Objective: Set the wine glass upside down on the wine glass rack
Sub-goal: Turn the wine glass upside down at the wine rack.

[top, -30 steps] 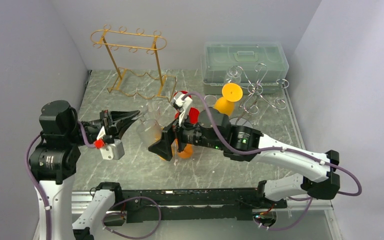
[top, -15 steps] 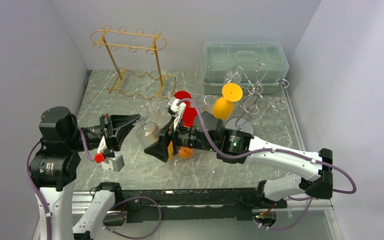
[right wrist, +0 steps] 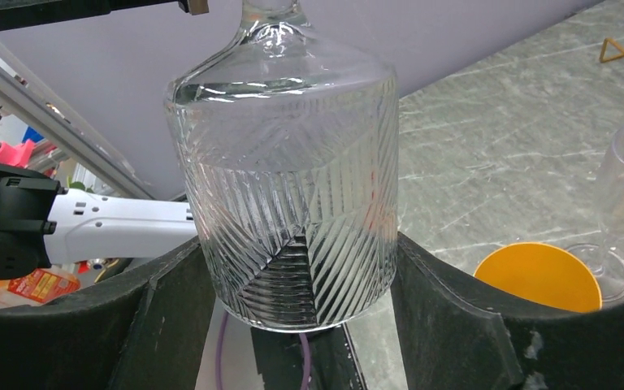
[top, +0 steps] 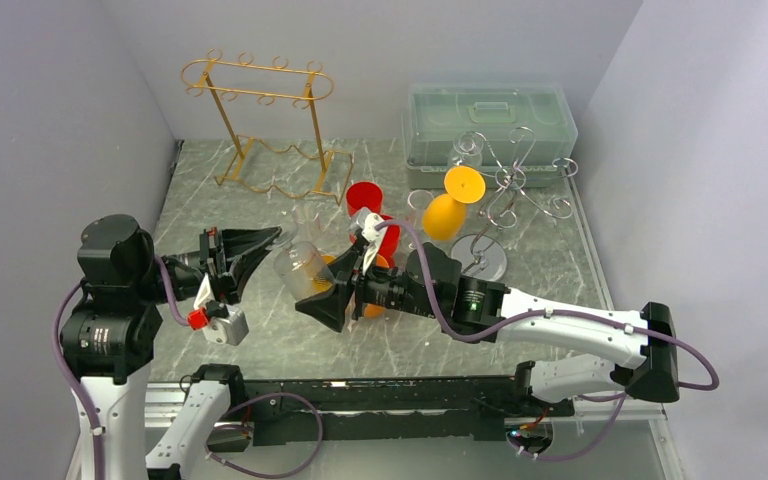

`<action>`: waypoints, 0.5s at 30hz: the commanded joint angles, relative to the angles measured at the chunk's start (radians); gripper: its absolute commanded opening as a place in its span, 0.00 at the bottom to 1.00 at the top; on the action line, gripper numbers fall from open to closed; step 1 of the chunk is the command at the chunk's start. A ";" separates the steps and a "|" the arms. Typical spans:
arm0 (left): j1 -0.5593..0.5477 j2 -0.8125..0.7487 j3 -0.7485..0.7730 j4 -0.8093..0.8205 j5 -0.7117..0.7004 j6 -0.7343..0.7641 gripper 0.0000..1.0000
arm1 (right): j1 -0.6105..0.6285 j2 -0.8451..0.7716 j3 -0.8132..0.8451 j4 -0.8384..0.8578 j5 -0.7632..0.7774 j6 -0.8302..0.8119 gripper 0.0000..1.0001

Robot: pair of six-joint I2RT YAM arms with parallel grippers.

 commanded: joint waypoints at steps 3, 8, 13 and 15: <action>0.000 -0.007 0.019 -0.001 0.051 0.067 0.00 | 0.003 0.003 0.068 0.090 0.047 -0.062 0.80; 0.000 -0.014 0.009 0.010 0.044 0.058 0.00 | 0.009 0.022 0.097 0.087 0.043 -0.073 0.82; 0.000 -0.017 0.000 0.049 0.046 0.020 0.00 | 0.014 0.045 0.121 0.068 0.016 -0.071 0.71; 0.001 -0.018 0.002 0.049 0.047 0.019 0.00 | 0.013 0.048 0.117 0.065 0.024 -0.066 0.59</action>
